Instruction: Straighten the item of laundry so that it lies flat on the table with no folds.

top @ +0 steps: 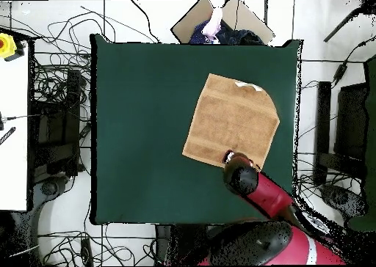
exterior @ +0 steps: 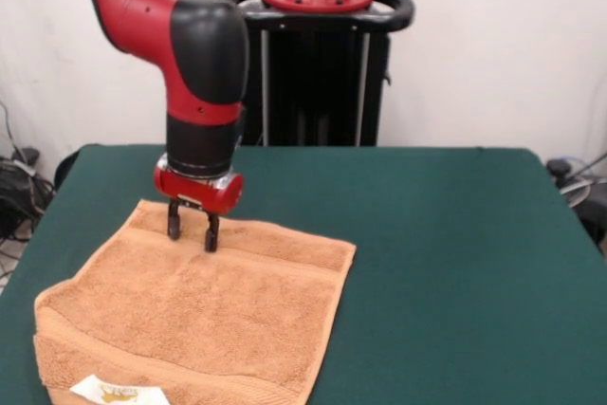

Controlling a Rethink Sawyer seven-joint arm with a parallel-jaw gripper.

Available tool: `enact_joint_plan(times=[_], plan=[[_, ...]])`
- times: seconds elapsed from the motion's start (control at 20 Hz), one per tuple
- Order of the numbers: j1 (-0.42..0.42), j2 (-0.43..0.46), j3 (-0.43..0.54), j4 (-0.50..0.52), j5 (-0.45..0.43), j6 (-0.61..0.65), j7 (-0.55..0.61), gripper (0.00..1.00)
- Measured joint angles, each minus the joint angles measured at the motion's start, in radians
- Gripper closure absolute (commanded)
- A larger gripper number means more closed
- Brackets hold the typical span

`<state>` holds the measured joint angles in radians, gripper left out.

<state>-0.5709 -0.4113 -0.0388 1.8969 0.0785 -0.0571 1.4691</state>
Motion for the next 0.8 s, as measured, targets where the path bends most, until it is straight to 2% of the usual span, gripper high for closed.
enact_joint_plan(times=[0.35, 0.4, 0.8], plan=[[-0.025, 0.000, 0.016, -0.058, -0.013, 0.144, 0.000, 0.00], [-0.028, 0.001, 0.019, -0.064, -0.016, 0.158, 0.000, 1.00], [-0.039, 0.002, 0.029, -0.080, -0.052, 0.166, 0.000, 1.00]])
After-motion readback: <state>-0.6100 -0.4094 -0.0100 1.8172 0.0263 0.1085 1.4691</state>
